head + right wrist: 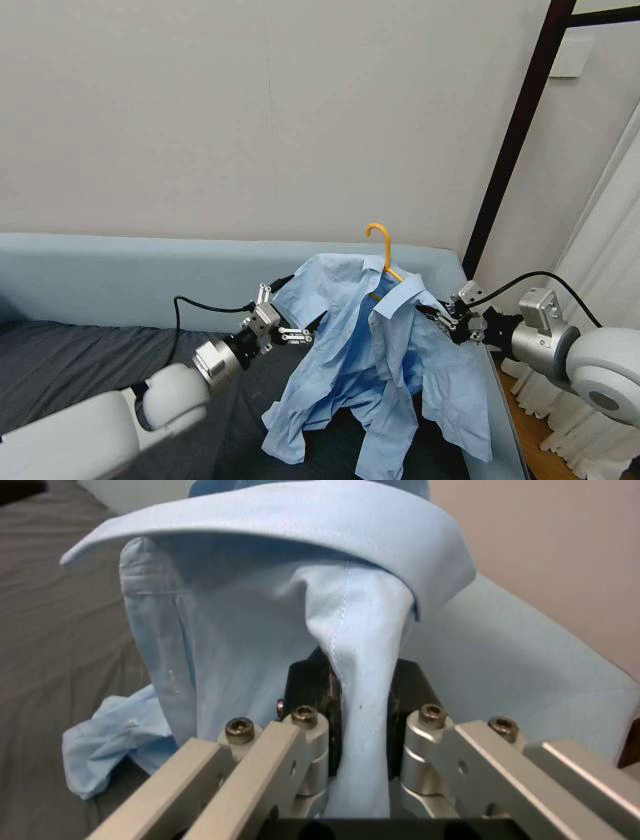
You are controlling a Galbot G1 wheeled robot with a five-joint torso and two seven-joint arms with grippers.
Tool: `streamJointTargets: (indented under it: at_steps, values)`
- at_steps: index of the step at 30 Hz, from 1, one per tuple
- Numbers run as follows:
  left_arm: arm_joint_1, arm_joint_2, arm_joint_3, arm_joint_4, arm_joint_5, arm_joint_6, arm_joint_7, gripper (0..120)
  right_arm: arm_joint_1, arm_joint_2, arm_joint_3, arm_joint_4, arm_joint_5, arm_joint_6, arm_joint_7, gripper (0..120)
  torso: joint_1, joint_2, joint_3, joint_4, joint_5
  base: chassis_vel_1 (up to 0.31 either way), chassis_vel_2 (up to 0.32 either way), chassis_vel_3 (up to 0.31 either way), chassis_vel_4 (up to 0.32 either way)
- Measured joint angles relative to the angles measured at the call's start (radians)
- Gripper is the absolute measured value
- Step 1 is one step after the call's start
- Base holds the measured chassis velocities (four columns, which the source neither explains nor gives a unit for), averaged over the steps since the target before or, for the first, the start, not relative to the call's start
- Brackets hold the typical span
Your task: Pick up the clothes from the sofa and hang them on the clothes hanger.
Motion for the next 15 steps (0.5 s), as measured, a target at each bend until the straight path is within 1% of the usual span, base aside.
streamJointTargets:
  at_steps: [1, 3, 4, 6, 9, 10, 13, 15]
  values:
    - [0.033, -0.04, -0.02, -0.004, -0.008, 0.016, -0.026, 100, -0.004, 0.002, 0.004, 0.005, 0.0, -0.001, 0.005, 8, 0.0, 0.0, 0.0, -0.0001, -0.0001, 0.0, 0.0, 0.0, 0.0]
    - [0.078, -0.099, -0.058, 0.014, -0.001, 0.021, -0.038, 100, -0.017, 0.005, 0.011, 0.01, -0.003, -0.002, 0.012, 8, 0.0, 0.0, 0.0, -0.0002, -0.0001, 0.0, 0.0, 0.0, 0.0]
    - [0.078, -0.099, -0.058, 0.014, -0.001, 0.021, -0.038, 100, -0.017, 0.005, 0.011, 0.01, -0.003, -0.002, 0.012, 8, 0.0, 0.0, 0.0, -0.0002, -0.0001, 0.0, 0.0, 0.0, 0.0]
    - [0.125, -0.15, -0.105, 0.05, 0.031, 0.012, -0.035, 100, -0.04, 0.007, 0.02, 0.015, -0.016, -0.002, 0.013, 8, 0.0, 0.0, 0.0, -0.0003, 0.0002, 0.0, 0.0, 0.0, 0.0]
    - [0.207, -0.216, -0.187, 0.078, 0.069, -0.004, -0.013, 100, -0.052, 0.019, 0.032, 0.019, -0.019, -0.002, 0.018, 8, 0.0, 0.0, 0.0, 0.0, 0.0, 0.0, 0.0, 0.0, 0.0]
    - [0.207, -0.216, -0.187, 0.078, 0.069, -0.004, -0.013, 100, -0.052, 0.019, 0.032, 0.019, -0.019, -0.002, 0.018, 8, 0.0, 0.0, 0.0, 0.0, 0.0, 0.0, 0.0, 0.0, 0.0]
    - [0.279, -0.28, -0.232, 0.091, 0.103, -0.026, 0.017, 98, -0.031, 0.034, 0.021, 0.014, -0.012, -0.004, 0.031, 8, 0.0, 0.0, 0.0, 0.0001, 0.0, 0.0, 0.0, 0.0, 0.0]
    - [0.292, -0.293, -0.239, 0.093, 0.112, -0.033, 0.027, 98, -0.026, 0.037, 0.018, 0.013, -0.01, -0.005, 0.034, 8, 0.0, 0.0, 0.0, 0.0, -0.0001, 0.0, 0.0, 0.0, 0.0]
